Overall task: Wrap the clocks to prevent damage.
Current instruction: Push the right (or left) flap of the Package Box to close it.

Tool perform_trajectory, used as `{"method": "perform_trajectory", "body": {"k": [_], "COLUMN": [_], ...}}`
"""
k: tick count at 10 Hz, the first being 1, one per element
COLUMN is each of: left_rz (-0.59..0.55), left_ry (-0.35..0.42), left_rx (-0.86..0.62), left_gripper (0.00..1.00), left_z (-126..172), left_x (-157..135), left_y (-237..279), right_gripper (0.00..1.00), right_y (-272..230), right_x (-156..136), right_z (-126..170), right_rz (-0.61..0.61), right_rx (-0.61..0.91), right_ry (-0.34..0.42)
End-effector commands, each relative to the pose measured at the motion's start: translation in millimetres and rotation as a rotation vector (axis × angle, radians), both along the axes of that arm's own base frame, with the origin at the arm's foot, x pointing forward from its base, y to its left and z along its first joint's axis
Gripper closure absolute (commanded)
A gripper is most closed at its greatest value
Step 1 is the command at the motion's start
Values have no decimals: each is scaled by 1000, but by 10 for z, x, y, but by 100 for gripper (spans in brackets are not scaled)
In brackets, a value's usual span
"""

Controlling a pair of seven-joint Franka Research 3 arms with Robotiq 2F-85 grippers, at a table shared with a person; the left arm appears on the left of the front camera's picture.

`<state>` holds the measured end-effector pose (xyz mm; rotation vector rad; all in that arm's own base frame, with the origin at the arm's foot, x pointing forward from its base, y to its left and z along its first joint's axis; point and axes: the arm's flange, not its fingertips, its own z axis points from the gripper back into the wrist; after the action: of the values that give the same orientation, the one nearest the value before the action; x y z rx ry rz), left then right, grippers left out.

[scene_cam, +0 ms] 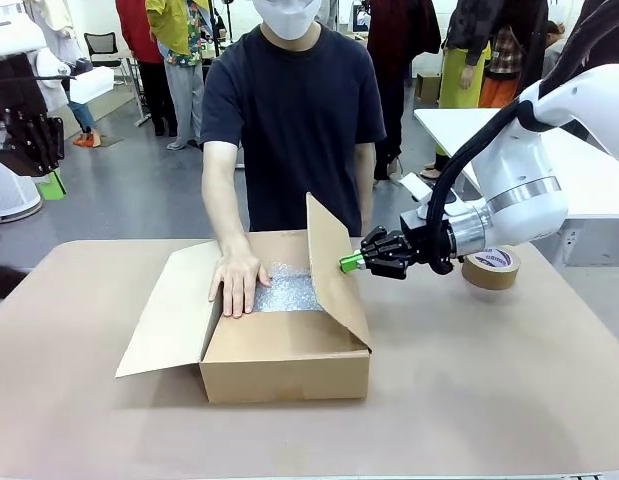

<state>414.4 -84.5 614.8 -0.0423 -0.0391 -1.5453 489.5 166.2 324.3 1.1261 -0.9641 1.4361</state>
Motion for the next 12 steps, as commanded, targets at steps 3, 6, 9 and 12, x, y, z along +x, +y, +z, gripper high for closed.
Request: {"method": "perform_trajectory", "body": {"k": [3, 6, 9, 12], "left_rz": [-2, -2, -2, -2], "left_ry": [6, 6, 6, 6], "left_rx": [-5, -5, -5, -5], "left_gripper": [100, 100, 100, 100], "left_z": [21, 21, 21, 21], "left_x": [-10, -10, -10, -10], "left_y": [18, 18, 18, 18], "right_gripper": [99, 99, 99, 99], "right_y": [73, 67, 35, 18], "right_x": [220, 228, 197, 181], "right_z": [-247, -494, -441, -326], "right_rz": [-66, -65, -28, -42], "right_rx": [-40, -100, -95, -45], "right_ry": [52, 84, 84, 76]}}
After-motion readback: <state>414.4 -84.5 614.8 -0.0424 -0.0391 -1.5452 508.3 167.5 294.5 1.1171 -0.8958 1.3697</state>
